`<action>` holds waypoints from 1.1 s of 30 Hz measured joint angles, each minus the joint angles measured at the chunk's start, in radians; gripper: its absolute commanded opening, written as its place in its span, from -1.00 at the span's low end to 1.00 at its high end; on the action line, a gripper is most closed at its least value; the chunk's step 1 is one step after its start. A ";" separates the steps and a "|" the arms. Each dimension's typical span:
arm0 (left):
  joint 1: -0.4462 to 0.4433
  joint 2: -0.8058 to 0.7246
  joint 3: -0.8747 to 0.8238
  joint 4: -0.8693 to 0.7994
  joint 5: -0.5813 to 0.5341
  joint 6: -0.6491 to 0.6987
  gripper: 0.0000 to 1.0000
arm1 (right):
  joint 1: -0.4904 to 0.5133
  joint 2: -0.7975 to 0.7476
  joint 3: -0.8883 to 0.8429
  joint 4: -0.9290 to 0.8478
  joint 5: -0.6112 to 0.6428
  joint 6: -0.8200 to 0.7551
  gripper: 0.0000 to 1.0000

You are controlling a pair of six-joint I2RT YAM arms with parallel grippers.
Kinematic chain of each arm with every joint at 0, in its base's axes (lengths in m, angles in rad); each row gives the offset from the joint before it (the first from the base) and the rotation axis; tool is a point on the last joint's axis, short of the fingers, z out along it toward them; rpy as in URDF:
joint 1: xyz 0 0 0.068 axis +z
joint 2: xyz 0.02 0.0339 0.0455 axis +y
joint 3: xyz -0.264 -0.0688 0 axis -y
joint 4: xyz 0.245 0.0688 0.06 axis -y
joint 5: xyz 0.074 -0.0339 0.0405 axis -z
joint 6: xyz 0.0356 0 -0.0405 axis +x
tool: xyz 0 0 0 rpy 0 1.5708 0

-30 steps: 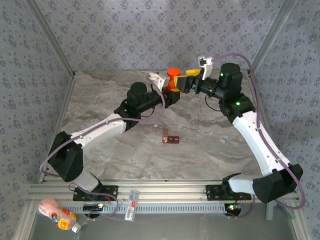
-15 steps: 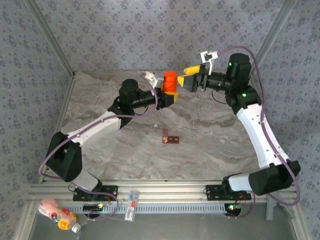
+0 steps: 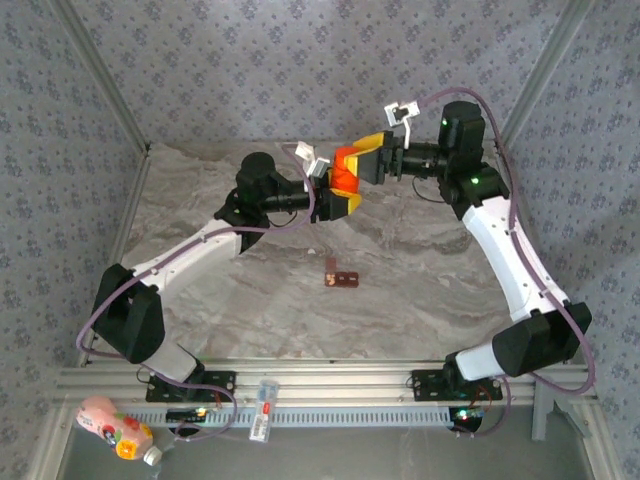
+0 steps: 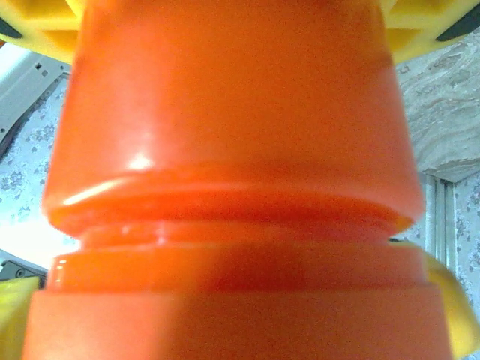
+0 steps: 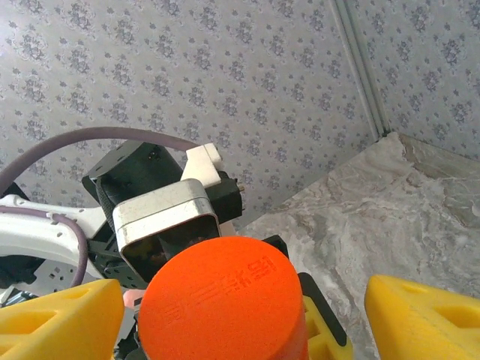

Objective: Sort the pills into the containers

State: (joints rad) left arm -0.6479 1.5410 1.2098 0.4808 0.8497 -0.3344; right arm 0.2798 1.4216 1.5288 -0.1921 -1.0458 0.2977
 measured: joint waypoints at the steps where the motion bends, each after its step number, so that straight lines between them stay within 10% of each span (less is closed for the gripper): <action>1: 0.000 0.000 0.000 0.000 0.001 0.000 -1.00 | 0.001 0.002 0.000 0.000 -0.001 0.000 0.59; 10: 0.002 0.004 0.002 -0.008 0.002 -0.008 -1.00 | 0.011 0.004 0.004 -0.002 -0.014 -0.003 -0.05; 33: -0.041 0.004 -0.039 -0.060 -0.360 0.060 -1.00 | 0.153 -0.064 -0.147 0.114 0.500 -0.034 -0.17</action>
State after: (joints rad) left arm -0.6888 1.5452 1.1713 0.4206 0.4892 -0.2749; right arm 0.4332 1.3571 1.3815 -0.0780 -0.5453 0.2638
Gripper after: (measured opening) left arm 0.521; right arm 0.453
